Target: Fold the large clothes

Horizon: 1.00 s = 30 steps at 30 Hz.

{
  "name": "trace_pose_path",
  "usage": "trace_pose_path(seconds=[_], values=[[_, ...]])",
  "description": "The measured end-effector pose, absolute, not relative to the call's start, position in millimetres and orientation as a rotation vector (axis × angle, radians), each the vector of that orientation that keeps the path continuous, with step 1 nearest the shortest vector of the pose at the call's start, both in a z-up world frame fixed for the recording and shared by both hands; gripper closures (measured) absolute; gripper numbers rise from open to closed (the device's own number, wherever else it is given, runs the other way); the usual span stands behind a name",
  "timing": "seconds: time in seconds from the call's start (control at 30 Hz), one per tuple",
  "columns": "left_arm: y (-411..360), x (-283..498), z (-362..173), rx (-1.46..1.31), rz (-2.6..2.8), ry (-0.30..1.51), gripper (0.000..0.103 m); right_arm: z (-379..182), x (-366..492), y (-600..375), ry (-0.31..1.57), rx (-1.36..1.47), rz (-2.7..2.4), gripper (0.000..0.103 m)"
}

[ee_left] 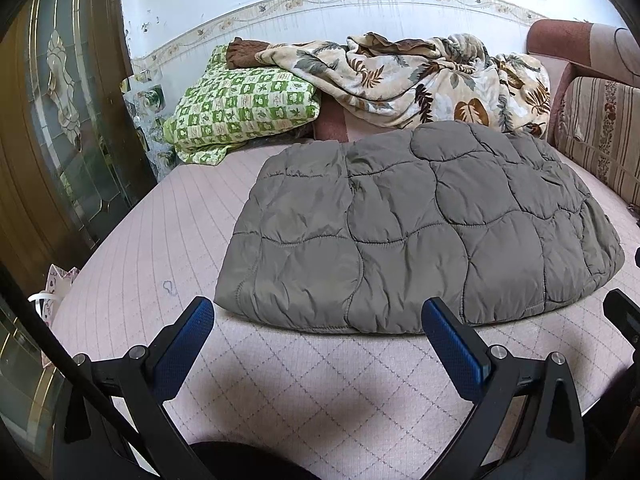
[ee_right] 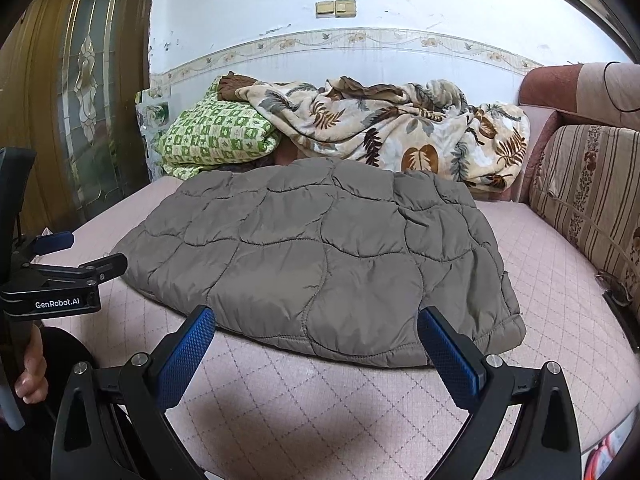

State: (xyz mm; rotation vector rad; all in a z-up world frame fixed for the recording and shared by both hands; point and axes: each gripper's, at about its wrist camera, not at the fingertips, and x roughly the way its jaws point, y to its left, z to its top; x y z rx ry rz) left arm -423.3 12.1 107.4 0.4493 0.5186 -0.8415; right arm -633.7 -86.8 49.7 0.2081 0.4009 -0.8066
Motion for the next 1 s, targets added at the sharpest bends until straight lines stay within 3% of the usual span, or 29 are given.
trace_pose_path(seconds=[1.0], values=[[17,-417,96,0.445,-0.833,0.551,0.000,44,-635,-90,0.414,0.212,-0.805,0.001]])
